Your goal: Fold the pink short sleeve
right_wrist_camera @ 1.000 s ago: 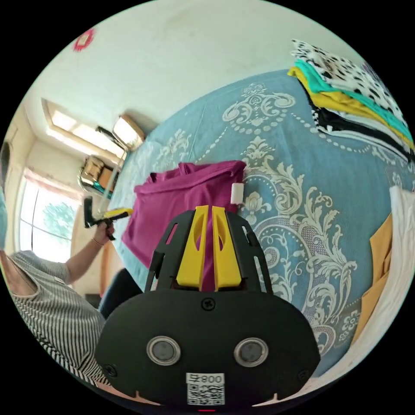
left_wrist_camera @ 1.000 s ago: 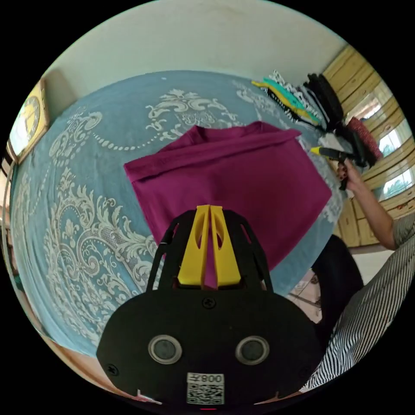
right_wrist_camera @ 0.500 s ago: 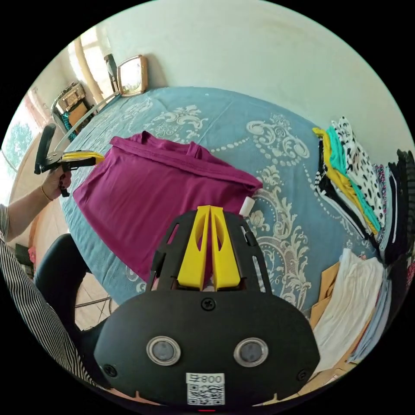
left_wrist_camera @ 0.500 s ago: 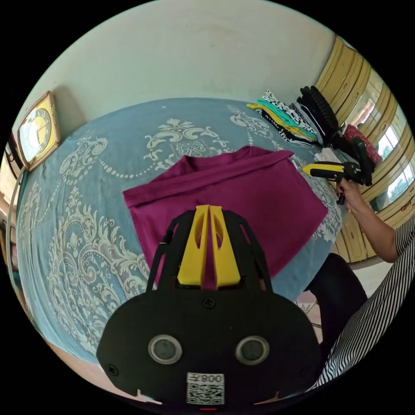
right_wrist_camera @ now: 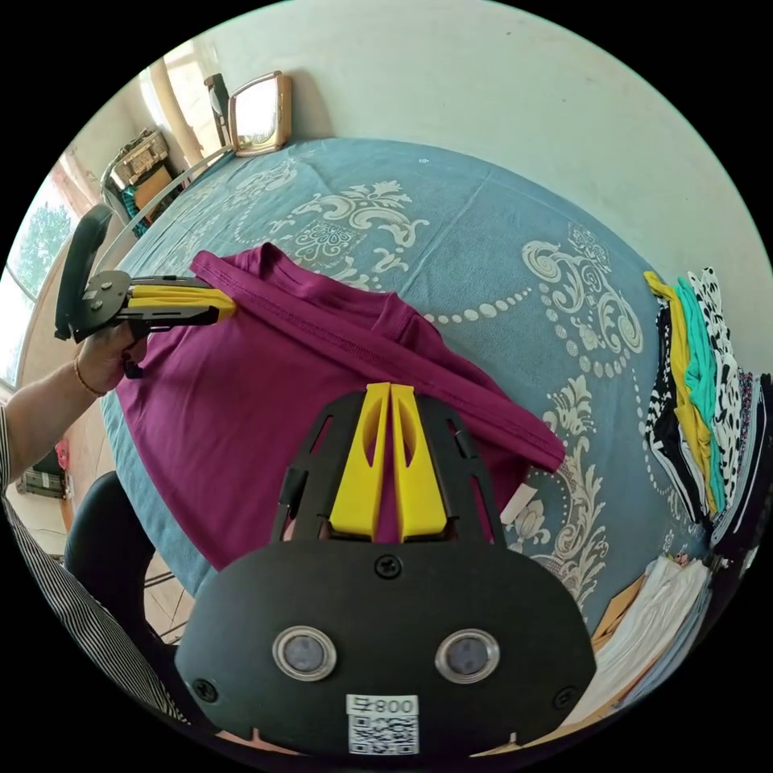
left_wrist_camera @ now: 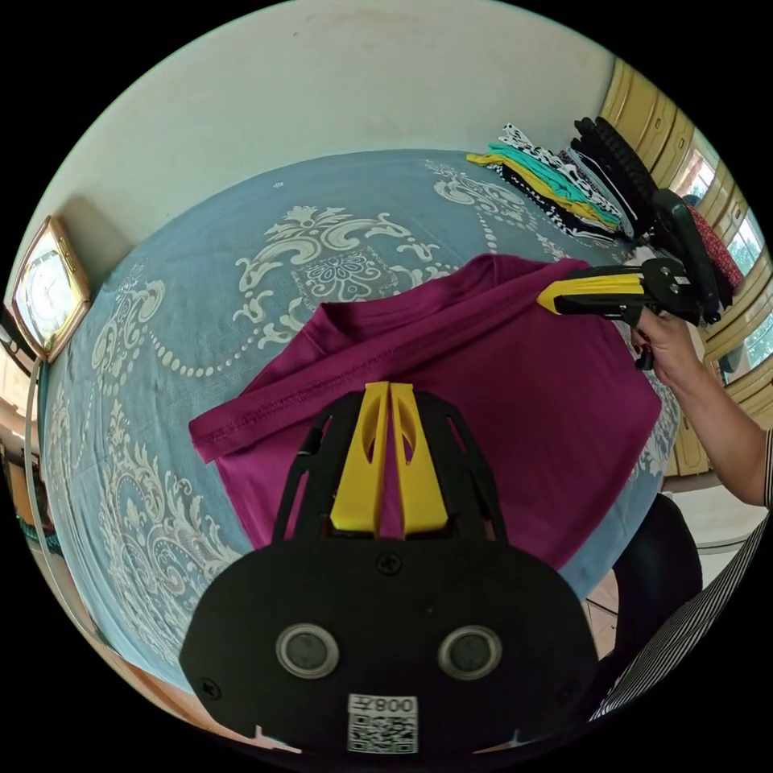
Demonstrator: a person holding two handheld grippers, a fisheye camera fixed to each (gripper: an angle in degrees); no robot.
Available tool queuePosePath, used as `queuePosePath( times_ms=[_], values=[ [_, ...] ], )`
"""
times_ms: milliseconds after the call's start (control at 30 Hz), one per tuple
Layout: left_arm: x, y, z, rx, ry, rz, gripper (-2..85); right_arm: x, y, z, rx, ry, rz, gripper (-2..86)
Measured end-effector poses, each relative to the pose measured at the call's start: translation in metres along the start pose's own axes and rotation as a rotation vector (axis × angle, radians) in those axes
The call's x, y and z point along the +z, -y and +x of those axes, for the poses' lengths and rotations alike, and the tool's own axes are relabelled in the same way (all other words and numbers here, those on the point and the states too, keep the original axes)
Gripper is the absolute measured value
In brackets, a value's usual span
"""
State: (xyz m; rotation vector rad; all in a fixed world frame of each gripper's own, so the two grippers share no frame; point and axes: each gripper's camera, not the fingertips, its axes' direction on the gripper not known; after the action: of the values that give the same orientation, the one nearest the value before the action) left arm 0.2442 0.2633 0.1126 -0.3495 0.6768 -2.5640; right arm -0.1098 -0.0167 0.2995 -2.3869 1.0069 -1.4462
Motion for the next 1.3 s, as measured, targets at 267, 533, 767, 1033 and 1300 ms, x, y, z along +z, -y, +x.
queuePosePath(
  times_ms=[267,533,767,1033,1300],
  values=[
    [-0.007,0.019,-0.008,-0.048,0.045,0.054,0.2,-0.01,0.022,-0.001,0.0,-0.058,0.039,0.1],
    [-0.018,0.031,-0.025,-0.096,0.07,0.128,0.2,-0.04,0.045,0.007,0.011,-0.069,0.128,0.1],
    [-0.008,-0.001,-0.002,-0.017,0.026,0.088,0.2,-0.021,0.006,-0.042,-0.173,-0.06,0.018,0.1],
    [0.003,0.008,-0.01,-0.035,0.017,0.072,0.3,-0.013,0.014,-0.019,-0.154,-0.132,-0.001,0.1],
    [0.0,0.008,0.0,-0.007,0.029,0.108,0.2,-0.041,0.016,0.018,-0.082,-0.157,0.092,0.1]
  ],
)
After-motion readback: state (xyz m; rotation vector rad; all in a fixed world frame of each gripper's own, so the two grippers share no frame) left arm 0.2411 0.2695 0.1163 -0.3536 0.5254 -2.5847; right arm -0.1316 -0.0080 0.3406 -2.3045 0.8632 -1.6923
